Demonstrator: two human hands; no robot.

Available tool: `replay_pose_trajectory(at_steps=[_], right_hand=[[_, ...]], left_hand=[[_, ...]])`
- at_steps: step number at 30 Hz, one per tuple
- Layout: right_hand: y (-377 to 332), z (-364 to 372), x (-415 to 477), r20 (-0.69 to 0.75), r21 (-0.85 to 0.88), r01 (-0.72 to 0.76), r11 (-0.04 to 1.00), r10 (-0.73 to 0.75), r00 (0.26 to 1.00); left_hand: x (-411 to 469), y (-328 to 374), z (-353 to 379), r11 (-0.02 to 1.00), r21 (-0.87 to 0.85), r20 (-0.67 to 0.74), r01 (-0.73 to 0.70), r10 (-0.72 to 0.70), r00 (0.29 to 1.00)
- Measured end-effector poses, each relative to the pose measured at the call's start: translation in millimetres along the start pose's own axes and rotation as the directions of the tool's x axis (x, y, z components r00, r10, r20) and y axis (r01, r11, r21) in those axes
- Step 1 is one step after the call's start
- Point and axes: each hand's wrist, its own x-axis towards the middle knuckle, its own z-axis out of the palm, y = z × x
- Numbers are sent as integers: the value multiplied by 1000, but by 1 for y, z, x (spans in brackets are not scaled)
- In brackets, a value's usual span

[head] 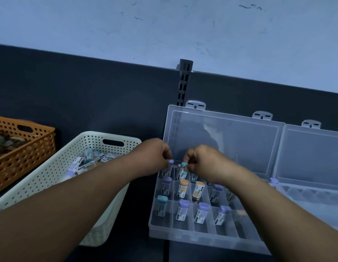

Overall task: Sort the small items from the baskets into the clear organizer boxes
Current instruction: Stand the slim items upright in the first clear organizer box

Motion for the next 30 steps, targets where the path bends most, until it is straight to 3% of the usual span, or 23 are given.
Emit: replay_pose_trajectory(at_steps=[10,30], right_hand=[[5,13,7,71,-10,-10,1000,11,997],[3,8,7,117,23,-39,999,36,993]], left_hand=[[4,-8,15,999,33,106,37,-40,994],[8,-15,17,999,19,102,35,-37,994]])
